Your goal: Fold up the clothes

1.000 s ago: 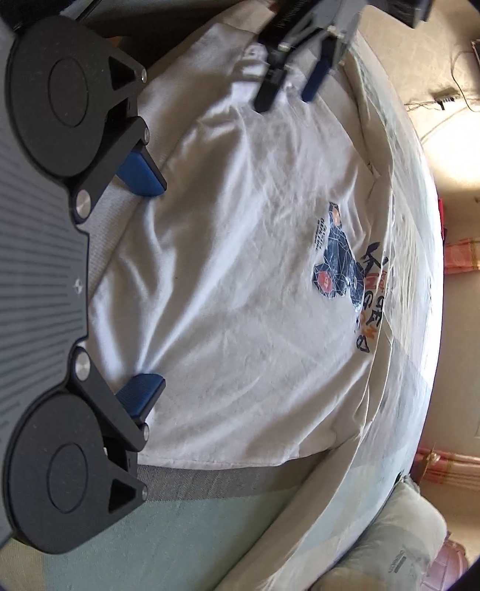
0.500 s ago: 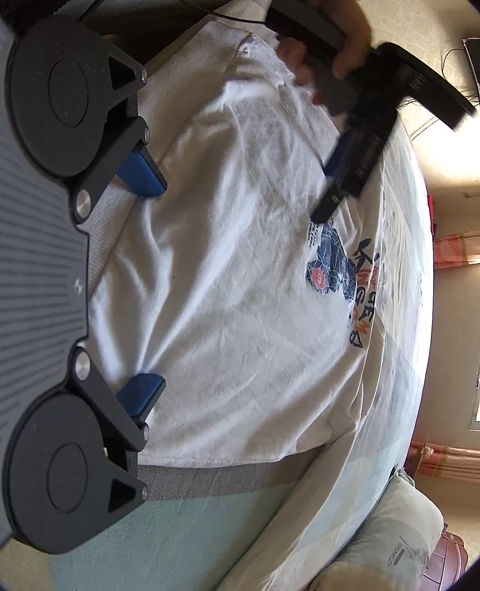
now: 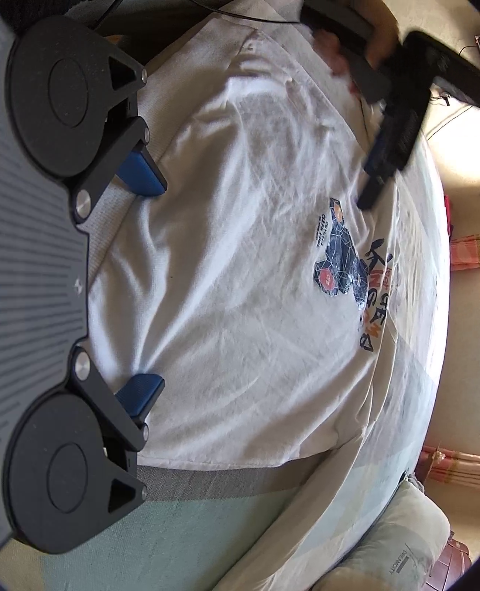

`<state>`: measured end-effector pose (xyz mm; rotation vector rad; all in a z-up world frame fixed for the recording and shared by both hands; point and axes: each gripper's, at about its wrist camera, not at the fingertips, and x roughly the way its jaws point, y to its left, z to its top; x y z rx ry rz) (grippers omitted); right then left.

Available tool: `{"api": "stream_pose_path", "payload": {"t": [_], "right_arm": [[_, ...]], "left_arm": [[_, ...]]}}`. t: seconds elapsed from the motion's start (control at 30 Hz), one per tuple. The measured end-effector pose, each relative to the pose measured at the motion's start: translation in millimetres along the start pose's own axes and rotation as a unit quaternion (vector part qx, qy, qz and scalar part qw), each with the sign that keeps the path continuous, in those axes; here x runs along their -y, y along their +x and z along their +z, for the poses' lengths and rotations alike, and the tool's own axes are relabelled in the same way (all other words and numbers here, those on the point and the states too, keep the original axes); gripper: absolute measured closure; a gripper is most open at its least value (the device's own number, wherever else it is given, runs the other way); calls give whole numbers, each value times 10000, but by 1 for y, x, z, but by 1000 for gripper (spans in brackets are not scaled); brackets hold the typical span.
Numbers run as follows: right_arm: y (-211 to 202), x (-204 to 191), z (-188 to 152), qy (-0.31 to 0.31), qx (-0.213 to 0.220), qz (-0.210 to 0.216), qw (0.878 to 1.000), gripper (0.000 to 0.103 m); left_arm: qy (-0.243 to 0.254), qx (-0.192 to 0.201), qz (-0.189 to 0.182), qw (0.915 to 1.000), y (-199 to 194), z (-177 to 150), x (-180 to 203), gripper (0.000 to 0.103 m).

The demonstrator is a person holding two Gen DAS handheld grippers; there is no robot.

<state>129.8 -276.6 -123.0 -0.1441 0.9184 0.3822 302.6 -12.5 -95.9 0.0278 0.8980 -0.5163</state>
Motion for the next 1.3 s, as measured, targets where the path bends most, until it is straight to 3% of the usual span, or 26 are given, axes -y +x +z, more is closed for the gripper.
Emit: {"api": "stream_pose_path", "payload": {"t": [0.13,0.23,0.43,0.67,0.8,0.97,1.1,1.3], "right_arm": [[0,0,1,1,-24,12,10000,0],[0,0,2,10,-28,6,10000,0],[0,1,19,10,-420,54,9991,0],[-16,27,87,-248,390,613,9970,0],[17,71,156,-147,648,957,9932,0],[101,120,244,153,421,1184,9920,0],[138,128,260,76,27,1442,9895,0],[192,137,280,-60,-579,1833,9813,0]], "left_arm": [[-136,-74,-46,9999,25,2,-8,1],[-97,178,-26,9998,22,-13,-8,1],[19,-2,-54,10000,6,-11,-9,1],[-66,286,-404,9988,-17,47,-32,1],[-25,97,-400,9992,-1,87,-54,1],[-14,-343,-367,9987,46,123,-82,1],[118,-704,-535,9960,87,130,-97,1],[1101,-1205,-944,9821,111,124,-89,1]]}}
